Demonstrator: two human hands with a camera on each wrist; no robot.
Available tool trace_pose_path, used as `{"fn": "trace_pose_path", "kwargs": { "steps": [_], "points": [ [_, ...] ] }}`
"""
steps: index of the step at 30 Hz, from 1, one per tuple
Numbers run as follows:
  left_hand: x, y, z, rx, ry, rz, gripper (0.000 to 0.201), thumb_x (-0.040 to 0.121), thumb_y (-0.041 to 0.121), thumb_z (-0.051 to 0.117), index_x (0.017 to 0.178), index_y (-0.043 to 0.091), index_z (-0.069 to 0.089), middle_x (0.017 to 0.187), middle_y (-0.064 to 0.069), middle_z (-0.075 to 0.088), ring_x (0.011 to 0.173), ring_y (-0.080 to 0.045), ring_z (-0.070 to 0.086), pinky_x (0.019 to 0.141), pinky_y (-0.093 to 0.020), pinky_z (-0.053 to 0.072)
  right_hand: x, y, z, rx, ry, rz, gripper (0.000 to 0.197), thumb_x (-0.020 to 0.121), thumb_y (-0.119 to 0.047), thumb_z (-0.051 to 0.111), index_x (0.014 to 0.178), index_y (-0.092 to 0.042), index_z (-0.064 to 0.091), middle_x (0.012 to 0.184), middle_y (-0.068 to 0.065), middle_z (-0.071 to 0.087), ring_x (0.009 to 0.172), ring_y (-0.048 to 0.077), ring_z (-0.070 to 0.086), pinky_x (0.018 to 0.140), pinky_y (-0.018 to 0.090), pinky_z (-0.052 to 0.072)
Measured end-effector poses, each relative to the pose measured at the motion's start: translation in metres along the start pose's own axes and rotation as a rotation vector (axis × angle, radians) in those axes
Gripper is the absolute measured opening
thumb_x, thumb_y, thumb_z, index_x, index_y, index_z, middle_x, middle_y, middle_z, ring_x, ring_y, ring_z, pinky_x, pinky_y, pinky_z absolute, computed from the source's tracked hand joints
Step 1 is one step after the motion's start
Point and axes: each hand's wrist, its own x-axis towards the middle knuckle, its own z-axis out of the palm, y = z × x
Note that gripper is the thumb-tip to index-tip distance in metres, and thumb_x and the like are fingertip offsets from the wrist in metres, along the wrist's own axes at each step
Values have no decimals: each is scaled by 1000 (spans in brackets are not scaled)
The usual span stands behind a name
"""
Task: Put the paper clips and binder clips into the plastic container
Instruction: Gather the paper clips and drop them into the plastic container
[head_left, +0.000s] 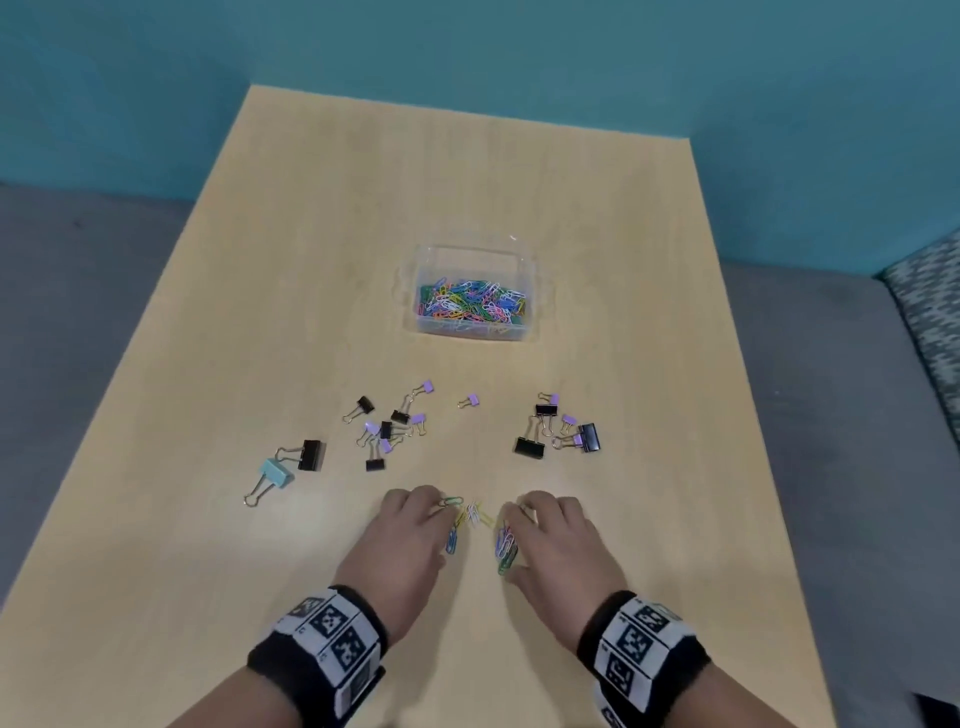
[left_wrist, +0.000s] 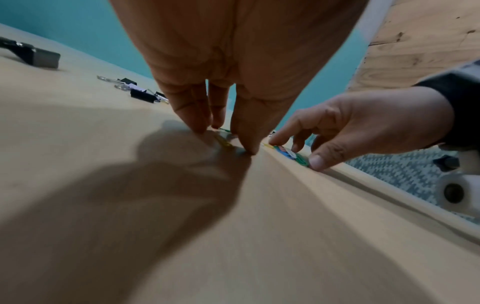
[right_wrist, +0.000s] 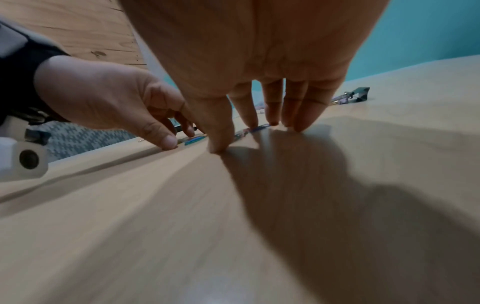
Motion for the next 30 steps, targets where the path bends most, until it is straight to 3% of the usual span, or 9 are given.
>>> {"fn": "trace_pose_path", "kwargs": {
  "steps": [2,4,7,9,12,15,21,25,30],
  "points": [
    [-3,3,2,-31,16,-40,42,62,11,78,99,20,63,106,3,52,88,-20,49,71,-29,52,1,-4,5,34,20,-14,45,71,-29,72,111,-22,52,111,0,49,94,26,46,76,37,50],
    [-8,5,4,-156,35,-157,41,71,14,73,109,20,60,110,3,48,95,-20,46,79,-29,47,-3,-7,5,96,28,-12,37,75,-24,69,108,-20,54,108,0,47,93,25,44,79,36,49],
    [-16,9,6,-337,62,-349,59,77,25,71,131,23,46,111,4,40,102,-19,43,89,-30,43,-10,-12,3,251,0,86,55,83,-27,64,132,-26,38,118,-2,38,104,20,36,86,27,40],
    [-14,15,9,-369,74,-360,69,77,26,71,138,23,40,111,4,39,104,-19,43,90,-30,43,-9,-20,2,290,17,122,63,83,-25,64,136,-28,30,118,-3,34,105,19,35,84,26,39],
    [-3,23,12,-345,75,-316,67,80,18,68,140,23,39,112,3,39,105,-17,41,89,-25,40,2,-32,4,328,41,143,55,83,-17,62,130,-27,36,112,-3,33,102,19,36,81,27,41],
    [9,26,14,-291,86,-292,53,81,10,62,131,23,49,107,2,40,99,-17,42,82,-23,40,16,-36,4,342,57,157,39,85,-11,57,121,-23,46,108,-1,35,100,20,38,83,28,42],
    [28,30,11,-228,111,-259,18,80,7,51,90,16,62,91,-1,43,82,-21,45,65,-26,34,34,-39,-1,290,49,159,22,84,-2,43,99,-15,51,103,6,42,86,22,37,69,32,37],
    [33,29,9,-225,109,-301,13,81,7,50,84,15,59,87,-2,44,73,-21,45,61,-28,32,38,-37,-2,267,39,150,21,83,0,42,94,-15,51,99,7,43,84,24,41,68,34,39],
    [39,32,3,-189,45,-353,12,83,7,47,84,18,53,84,1,42,71,-20,42,60,-29,31,38,-36,-11,251,8,147,19,83,0,40,88,-16,49,94,6,40,79,22,37,66,31,31]
  ]
}}
